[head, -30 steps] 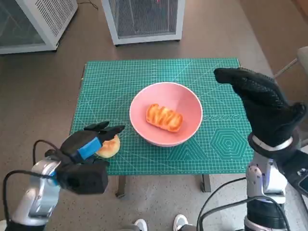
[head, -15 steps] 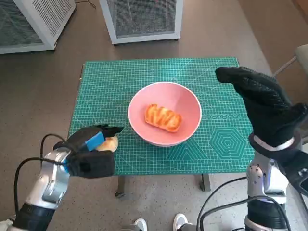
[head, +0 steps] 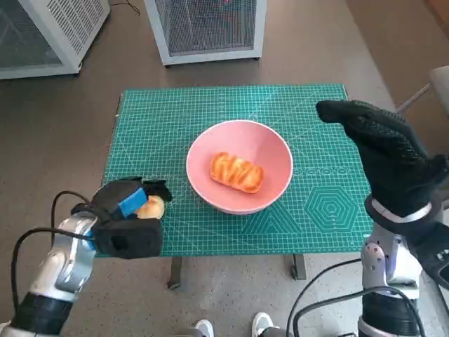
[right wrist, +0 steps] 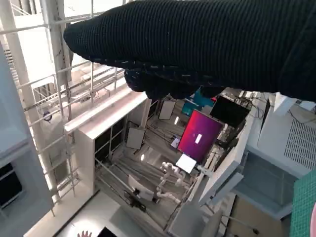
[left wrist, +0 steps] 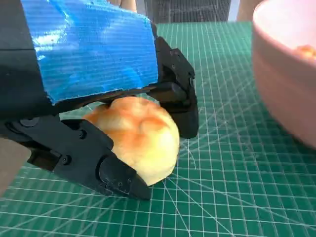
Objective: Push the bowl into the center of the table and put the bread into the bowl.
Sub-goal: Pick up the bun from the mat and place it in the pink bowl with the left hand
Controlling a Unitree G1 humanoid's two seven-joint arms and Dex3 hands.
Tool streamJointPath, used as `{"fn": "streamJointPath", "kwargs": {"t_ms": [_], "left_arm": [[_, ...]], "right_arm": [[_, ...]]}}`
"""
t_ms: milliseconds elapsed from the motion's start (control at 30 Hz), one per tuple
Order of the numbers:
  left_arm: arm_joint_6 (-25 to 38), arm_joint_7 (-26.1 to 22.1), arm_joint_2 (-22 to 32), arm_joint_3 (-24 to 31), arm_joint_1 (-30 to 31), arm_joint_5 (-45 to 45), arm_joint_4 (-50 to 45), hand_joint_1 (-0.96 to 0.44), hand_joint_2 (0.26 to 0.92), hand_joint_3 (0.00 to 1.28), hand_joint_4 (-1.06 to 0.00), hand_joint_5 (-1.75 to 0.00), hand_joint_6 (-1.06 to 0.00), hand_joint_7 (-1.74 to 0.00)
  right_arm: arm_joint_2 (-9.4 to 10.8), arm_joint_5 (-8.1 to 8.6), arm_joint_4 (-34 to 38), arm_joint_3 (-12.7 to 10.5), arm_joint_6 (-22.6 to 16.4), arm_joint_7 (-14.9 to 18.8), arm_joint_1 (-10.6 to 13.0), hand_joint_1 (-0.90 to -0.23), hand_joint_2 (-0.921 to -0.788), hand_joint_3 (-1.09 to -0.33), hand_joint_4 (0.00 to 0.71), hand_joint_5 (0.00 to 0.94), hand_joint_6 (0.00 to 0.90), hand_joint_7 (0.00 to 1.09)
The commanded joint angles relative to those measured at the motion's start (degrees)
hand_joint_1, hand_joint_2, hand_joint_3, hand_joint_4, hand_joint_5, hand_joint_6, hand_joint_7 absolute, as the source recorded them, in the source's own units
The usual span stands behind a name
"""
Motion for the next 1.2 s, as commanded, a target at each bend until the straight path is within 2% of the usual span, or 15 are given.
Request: {"fn": "streamJointPath", "kwargs": {"t_ms": [33, 100, 167, 267, 567, 733, 900, 1200], "left_arm": [[1.09, -1.1, 0.86, 1.32, 0.84, -0.91, -3.05, 0.0, 0.92, 0.12, -0.65, -1.25, -0.55, -1.19], [1.29, -1.26, 0.82, 1.4, 0.95, -0.86, -3.32, 0.0, 0.92, 0.12, -0.65, -1.25, -0.55, -1.19], [0.87, -0.59, 0.87, 5.5, 1.51, -3.22, -11.43, 0.0, 0.92, 0.1, -0.67, -1.22, -0.57, -1.18], [1.25, -0.51, 0.31, 8.44, 1.04, -5.1, -18.25, 0.0, 0.92, 0.06, -0.73, -1.16, -0.62, -1.14], [2.74, -1.44, -2.13, 7.87, -5.82, -5.79, -26.29, 0.0, 0.919, 0.04, -0.72, -1.19, -0.68, -1.06], [2.14, -0.94, -4.04, 5.57, -10.23, -5.16, -26.49, 0.0, 0.919, 0.04, -0.71, -1.22, -0.69, -1.02], [-0.63, 0.51, -6.93, 1.54, -16.11, -3.56, -23.61, 0.0, 0.919, 0.04, -0.71, -1.19, -0.68, -1.07], [-7.5, 2.98, -12.14, -3.42, -23.87, -3.51, -12.77, 0.0, 0.918, 0.03, -0.76, -1.14, -0.66, -1.08]], "right_arm": [[-0.32, -0.46, 0.52, -0.11, 0.12, 0.26, 1.09, -0.51, -0.921, -0.491, 0.392, 0.002, 0.091, 0.56], [-0.32, -0.47, 0.52, -0.1, 0.11, 0.25, 1.09, -0.51, -0.921, -0.491, 0.392, 0.002, 0.091, 0.56], [-0.34, -0.39, 0.95, -0.1, 0.05, 0.46, 0.91, -0.511, -0.921, -0.491, 0.392, 0.002, 0.091, 0.56], [-0.32, -0.34, 1.5, -0.09, -0.14, 0.69, 0.66, -0.512, -0.921, -0.489, 0.392, 0.002, 0.092, 0.57], [-0.06, -0.78, 2.58, 0.38, -0.8, 0.75, 0.15, -0.513, -0.921, -0.492, 0.392, 0.001, 0.084, 0.56], [0.09, -1.02, 3.09, 0.63, -1.12, 0.73, -0.01, -0.513, -0.921, -0.495, 0.391, 0.001, 0.077, 0.56], [0.24, -1.06, 3.24, 0.9, -1.21, 0.74, 0.01, -0.513, -0.921, -0.496, 0.386, 0.0, 0.075, 0.57], [0.27, -0.6, 2.97, 1.03, -1.04, 0.95, 0.41, -0.514, -0.921, -0.498, 0.383, 0.0, 0.074, 0.57]]}}
